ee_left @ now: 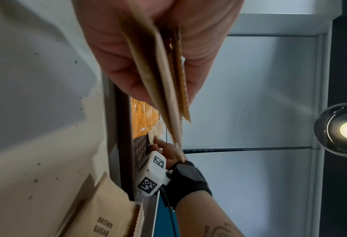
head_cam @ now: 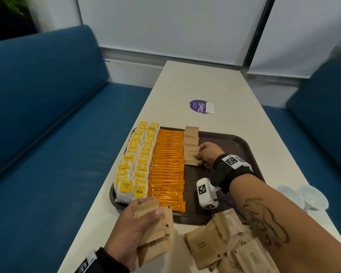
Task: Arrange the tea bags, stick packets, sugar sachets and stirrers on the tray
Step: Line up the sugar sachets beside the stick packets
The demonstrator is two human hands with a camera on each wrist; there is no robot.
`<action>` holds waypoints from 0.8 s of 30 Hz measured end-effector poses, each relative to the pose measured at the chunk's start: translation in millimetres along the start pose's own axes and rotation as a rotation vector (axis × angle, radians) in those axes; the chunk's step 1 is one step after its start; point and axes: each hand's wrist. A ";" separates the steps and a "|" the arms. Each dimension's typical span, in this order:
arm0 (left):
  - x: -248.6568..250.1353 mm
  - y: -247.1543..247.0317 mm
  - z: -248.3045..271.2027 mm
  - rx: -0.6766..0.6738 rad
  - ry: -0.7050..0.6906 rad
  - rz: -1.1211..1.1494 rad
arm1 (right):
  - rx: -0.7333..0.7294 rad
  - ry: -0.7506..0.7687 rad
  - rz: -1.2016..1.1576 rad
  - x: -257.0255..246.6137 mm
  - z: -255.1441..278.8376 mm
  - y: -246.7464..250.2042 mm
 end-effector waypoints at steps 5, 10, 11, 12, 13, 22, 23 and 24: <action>-2.7 -3.2 -2.8 0.023 -0.007 -0.025 | 0.036 -0.022 0.115 -4.3 -9.8 -5.9; -2.3 -4.3 0.1 0.007 -0.024 -0.021 | 0.075 0.094 0.227 -10.3 8.1 2.3; -1.1 -4.8 1.2 -0.002 -0.030 -0.012 | 0.086 0.172 0.199 -12.4 20.0 8.8; 0.5 -6.2 2.2 -0.010 -0.034 0.003 | 0.074 0.246 0.160 -14.4 35.5 16.2; 2.5 -7.6 2.9 -0.015 -0.041 0.025 | 0.020 0.305 0.125 -16.0 54.9 22.8; 8.8 -29.8 9.9 0.030 -0.144 0.206 | -0.549 0.247 -0.035 44.6 199.5 7.0; 7.7 -31.6 11.5 0.029 -0.151 0.210 | -0.500 0.249 -0.094 51.7 206.0 2.0; 5.8 -33.0 13.2 0.022 -0.151 0.207 | -0.442 0.246 -0.159 58.0 211.0 -2.2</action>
Point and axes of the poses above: each hand's wrist, its own z-axis away from the middle knuckle, its own y-axis out of the back of the hand, x = y × z, and after that the axes turned 11 degrees about x, right-handed
